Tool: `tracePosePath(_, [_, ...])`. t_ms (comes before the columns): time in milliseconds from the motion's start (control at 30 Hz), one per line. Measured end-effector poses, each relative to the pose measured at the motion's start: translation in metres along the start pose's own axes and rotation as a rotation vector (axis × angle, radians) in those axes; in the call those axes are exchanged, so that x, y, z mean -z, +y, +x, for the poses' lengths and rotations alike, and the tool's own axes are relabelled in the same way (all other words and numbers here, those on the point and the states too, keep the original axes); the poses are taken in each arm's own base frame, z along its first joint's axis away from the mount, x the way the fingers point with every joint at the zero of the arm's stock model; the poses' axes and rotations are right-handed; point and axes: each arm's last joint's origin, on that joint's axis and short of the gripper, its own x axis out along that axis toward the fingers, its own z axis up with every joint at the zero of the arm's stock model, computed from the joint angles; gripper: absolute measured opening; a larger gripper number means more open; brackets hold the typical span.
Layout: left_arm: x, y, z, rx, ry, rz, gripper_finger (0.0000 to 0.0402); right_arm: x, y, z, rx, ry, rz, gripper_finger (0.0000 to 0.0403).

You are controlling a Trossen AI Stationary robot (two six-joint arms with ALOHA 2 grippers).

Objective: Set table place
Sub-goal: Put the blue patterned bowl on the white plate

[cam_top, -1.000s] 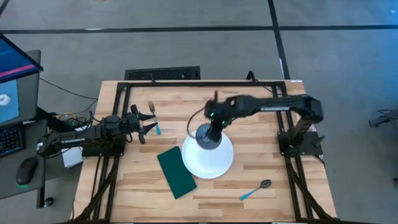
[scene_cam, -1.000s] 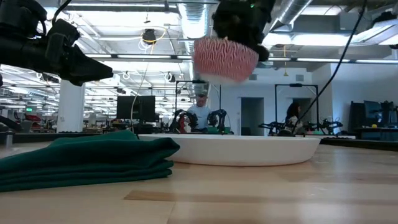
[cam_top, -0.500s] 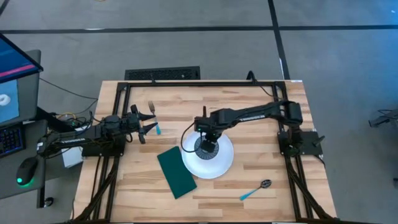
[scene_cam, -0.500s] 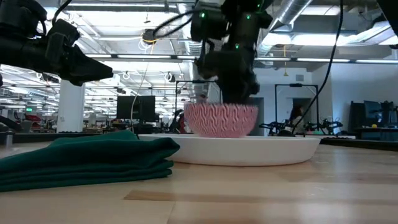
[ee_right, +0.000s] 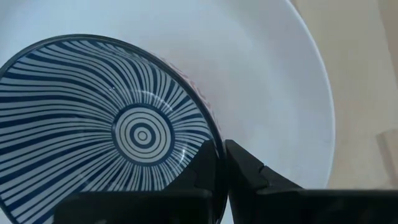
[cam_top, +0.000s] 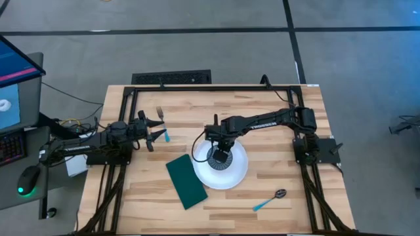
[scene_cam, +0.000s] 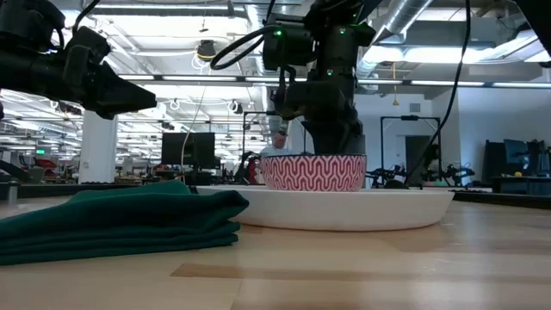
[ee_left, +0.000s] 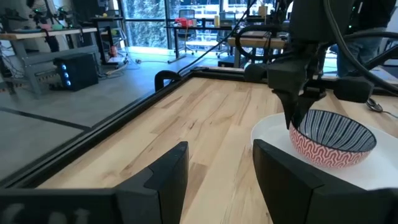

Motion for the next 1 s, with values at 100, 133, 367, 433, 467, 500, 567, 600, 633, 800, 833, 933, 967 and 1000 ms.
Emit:
tracePosePath(100, [-0.0001,0.0000,0.0000,0.000,-0.001,-0.003,0.0171,0.0006,0.0019,0.0001,0.000,0.000,-0.004,0.0060])
tracePosePath(133, [-0.0001,0.0000,0.0000,0.000,0.000,-0.003,0.0171,0.0009,0.0019,0.0001,0.001,0.002,-0.005,0.0066])
tracePosePath(367, [-0.0001,0.0000,0.0000,0.000,0.000,-0.004,0.0171,0.0057,0.0001,-0.0007,0.018,0.050,-0.002,0.0083])
tracePosePath(433, [-0.0001,0.0000,0.0000,0.000,0.000,-0.004,0.0171,0.0066,-0.0002,-0.0008,0.021,0.059,-0.001,0.0084])
tracePosePath(467, [0.0000,0.0000,0.0000,0.000,0.000,-0.004,0.0171,0.0067,-0.0002,-0.0008,0.022,0.060,0.003,0.0085])
tracePosePath(500, [0.0000,0.0000,0.0000,0.000,0.000,-0.004,0.0171,0.0067,-0.0002,-0.0008,0.022,0.060,0.006,0.0086])
tracePosePath(567, [0.0000,0.0000,0.0000,0.000,0.000,-0.004,0.0171,0.0068,-0.0003,-0.0008,0.022,0.061,0.006,0.0086])
tracePosePath(600, [0.0000,0.0000,0.0000,0.000,0.000,-0.004,0.0171,0.0068,-0.0003,-0.0009,0.022,0.061,0.006,0.0087])
tracePosePath(633, [0.0000,0.0000,0.0000,0.000,0.000,-0.004,0.0171,0.0068,-0.0003,-0.0010,0.022,0.061,0.006,0.0087])
tracePosePath(800, [0.0001,0.0000,0.0000,0.000,0.000,-0.004,0.0171,0.0068,-0.0002,-0.0010,0.018,0.062,-0.002,0.0088])
tracePosePath(833, [0.0000,0.0000,0.0000,0.000,0.000,-0.004,0.0171,0.0069,-0.0001,-0.0011,0.015,0.063,-0.002,0.0088])
tracePosePath(933, [0.0001,0.0000,0.0000,0.000,0.000,-0.004,0.0171,0.0064,-0.0004,-0.0011,-0.005,0.066,0.000,0.0088])
tracePosePath(967, [-0.0001,0.0000,0.0000,0.000,-0.001,-0.004,0.0171,0.0060,-0.0007,-0.0013,-0.015,0.066,-0.003,0.0088])
tracePosePath(1000, [-0.0001,0.0000,0.0000,0.000,0.000,-0.004,0.0171,0.0051,-0.0010,-0.0013,-0.030,0.062,-0.008,0.0088])
